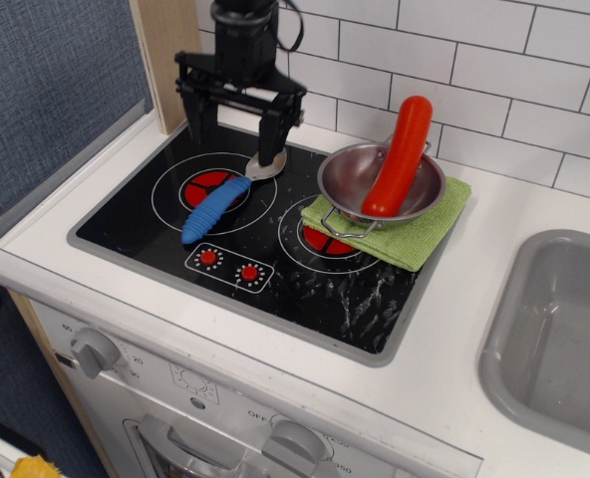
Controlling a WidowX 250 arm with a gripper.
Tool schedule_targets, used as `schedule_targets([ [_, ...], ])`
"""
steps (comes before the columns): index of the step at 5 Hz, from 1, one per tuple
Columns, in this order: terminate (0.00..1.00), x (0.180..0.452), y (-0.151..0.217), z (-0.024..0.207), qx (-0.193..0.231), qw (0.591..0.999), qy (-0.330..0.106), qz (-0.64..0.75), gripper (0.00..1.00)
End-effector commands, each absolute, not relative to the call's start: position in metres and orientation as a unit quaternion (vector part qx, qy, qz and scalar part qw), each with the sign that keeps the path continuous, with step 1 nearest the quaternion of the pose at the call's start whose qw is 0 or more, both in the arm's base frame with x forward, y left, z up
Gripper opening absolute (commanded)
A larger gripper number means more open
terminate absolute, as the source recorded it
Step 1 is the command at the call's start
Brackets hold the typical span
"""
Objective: Place the spoon against the left edge of the stove
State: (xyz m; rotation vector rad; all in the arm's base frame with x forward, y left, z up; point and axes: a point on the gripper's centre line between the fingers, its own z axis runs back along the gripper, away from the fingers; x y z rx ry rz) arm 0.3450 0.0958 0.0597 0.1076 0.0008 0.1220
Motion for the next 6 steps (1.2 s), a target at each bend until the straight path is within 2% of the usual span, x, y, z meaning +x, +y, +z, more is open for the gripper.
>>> schedule_targets([
  [1,0.00,0.353,0.099,0.041,0.040,0.998,-0.038,0.039,1.00],
  [3,0.00,0.347,0.114,0.016,0.035,0.998,-0.009,0.046,1.00],
  [4,0.00,0.347,0.113,0.010,0.039,0.998,0.012,0.041,0.00],
  [6,0.00,0.341,0.113,0.021,0.045,0.998,0.003,0.040,0.00],
])
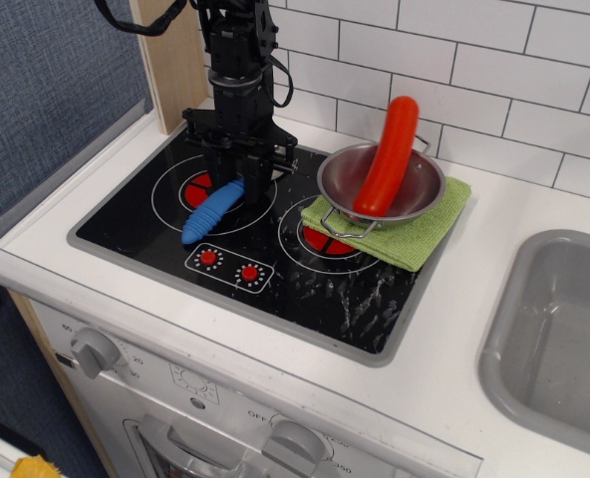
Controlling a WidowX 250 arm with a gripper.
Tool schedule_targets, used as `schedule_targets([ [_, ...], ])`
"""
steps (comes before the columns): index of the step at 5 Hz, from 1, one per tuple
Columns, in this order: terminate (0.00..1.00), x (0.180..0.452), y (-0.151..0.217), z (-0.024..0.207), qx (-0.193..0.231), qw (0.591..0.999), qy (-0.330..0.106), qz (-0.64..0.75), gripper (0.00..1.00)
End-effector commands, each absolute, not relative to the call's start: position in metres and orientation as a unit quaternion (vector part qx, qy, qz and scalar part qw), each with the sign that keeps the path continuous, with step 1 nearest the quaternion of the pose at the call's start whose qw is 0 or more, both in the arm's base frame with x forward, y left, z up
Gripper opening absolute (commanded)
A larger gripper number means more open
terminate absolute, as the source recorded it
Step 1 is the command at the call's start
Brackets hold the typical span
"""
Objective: Place the spoon against the left edge of the stove
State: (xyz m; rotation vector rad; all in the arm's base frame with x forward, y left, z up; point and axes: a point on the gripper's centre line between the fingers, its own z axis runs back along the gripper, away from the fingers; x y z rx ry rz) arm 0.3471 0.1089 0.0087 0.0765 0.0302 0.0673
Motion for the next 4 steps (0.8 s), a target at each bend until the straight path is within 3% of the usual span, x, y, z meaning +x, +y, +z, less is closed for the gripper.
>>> schedule_targets([
  [1,0.00,0.342,0.111,0.034,0.048,0.998,-0.005,0.035,0.00],
  [2,0.00,0.337,0.127,0.052,0.024,0.998,-0.029,0.053,0.00],
  [4,0.00,0.334,0.173,0.060,0.032,0.996,-0.038,0.074,0.00],
])
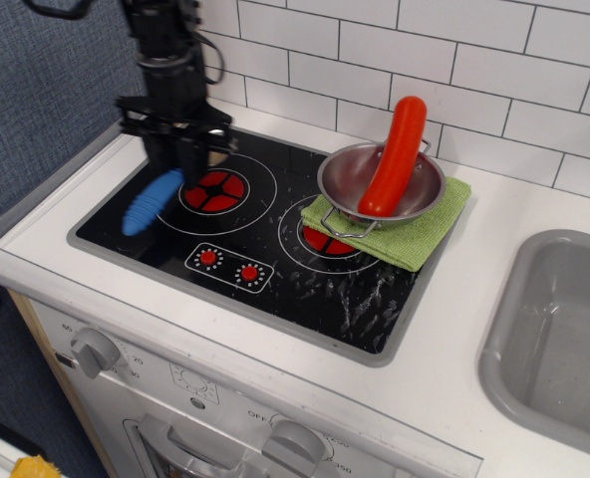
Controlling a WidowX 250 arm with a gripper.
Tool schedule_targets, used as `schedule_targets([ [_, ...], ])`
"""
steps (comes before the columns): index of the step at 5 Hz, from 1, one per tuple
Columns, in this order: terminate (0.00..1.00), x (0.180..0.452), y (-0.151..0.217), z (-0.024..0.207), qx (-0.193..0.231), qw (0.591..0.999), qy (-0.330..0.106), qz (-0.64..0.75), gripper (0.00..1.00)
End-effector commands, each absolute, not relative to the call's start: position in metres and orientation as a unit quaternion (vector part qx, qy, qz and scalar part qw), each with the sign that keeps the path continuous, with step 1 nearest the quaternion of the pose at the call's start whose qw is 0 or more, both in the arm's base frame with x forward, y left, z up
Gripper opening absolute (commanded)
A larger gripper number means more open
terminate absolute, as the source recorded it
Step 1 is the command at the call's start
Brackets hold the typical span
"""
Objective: Place the spoon against the left edge of the stove
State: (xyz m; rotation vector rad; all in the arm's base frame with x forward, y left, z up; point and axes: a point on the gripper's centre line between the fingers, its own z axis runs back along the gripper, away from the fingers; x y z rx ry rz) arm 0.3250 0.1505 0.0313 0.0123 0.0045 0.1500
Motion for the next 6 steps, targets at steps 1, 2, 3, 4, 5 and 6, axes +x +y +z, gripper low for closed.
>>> schedule_targets([
  [1,0.00,0.325,0.183,0.055,0.049,0.996,-0.038,0.067,0.00],
  [2,0.00,0.317,0.185,0.048,0.068,0.995,-0.032,0.062,0.00],
  [3,0.00,0.312,0.187,0.039,0.083,0.994,-0.006,0.064,0.00],
  [4,0.00,0.308,0.194,0.034,0.084,0.994,0.008,0.068,0.00],
  [5,0.00,0.307,0.199,0.031,0.075,0.995,0.005,0.070,0.00],
  [6,0.00,0.308,0.199,0.029,0.057,0.997,-0.008,0.060,1.00],
])
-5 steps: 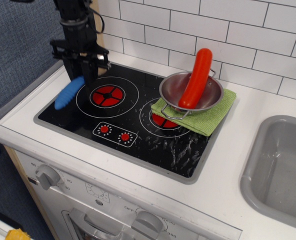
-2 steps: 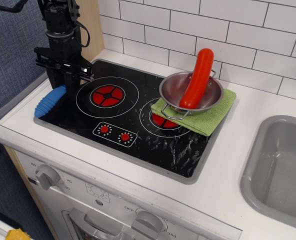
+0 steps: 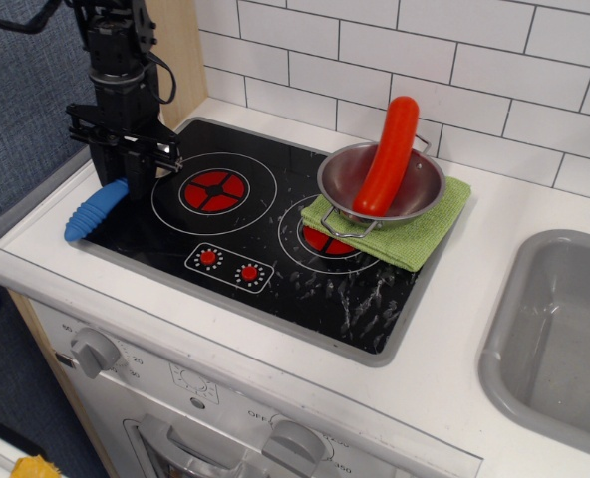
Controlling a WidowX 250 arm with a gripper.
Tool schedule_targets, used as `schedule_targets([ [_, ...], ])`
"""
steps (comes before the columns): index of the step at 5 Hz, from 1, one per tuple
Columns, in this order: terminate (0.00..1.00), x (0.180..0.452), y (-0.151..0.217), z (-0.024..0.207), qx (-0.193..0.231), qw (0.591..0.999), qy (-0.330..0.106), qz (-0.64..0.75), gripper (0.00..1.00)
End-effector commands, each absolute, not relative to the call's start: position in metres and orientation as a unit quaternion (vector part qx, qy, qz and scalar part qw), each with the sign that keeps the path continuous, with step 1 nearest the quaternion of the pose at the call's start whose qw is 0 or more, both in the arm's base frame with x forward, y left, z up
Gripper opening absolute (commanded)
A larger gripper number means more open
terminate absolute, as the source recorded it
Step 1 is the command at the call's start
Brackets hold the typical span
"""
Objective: Place the spoon against the left edge of the stove
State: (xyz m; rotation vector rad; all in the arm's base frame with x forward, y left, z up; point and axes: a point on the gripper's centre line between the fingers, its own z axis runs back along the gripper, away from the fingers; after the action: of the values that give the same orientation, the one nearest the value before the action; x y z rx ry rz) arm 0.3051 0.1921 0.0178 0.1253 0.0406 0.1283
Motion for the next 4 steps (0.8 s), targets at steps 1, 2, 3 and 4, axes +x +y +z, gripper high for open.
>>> schedule_targets([
  [1,0.00,0.308,0.198,0.030,0.050,0.997,-0.020,0.055,1.00],
  [2,0.00,0.306,0.194,0.043,0.054,0.996,-0.043,0.061,1.00],
  [3,0.00,0.301,0.193,0.054,0.056,0.995,-0.043,0.072,1.00],
  [4,0.00,0.301,0.190,0.060,0.052,0.996,-0.045,0.054,1.00],
])
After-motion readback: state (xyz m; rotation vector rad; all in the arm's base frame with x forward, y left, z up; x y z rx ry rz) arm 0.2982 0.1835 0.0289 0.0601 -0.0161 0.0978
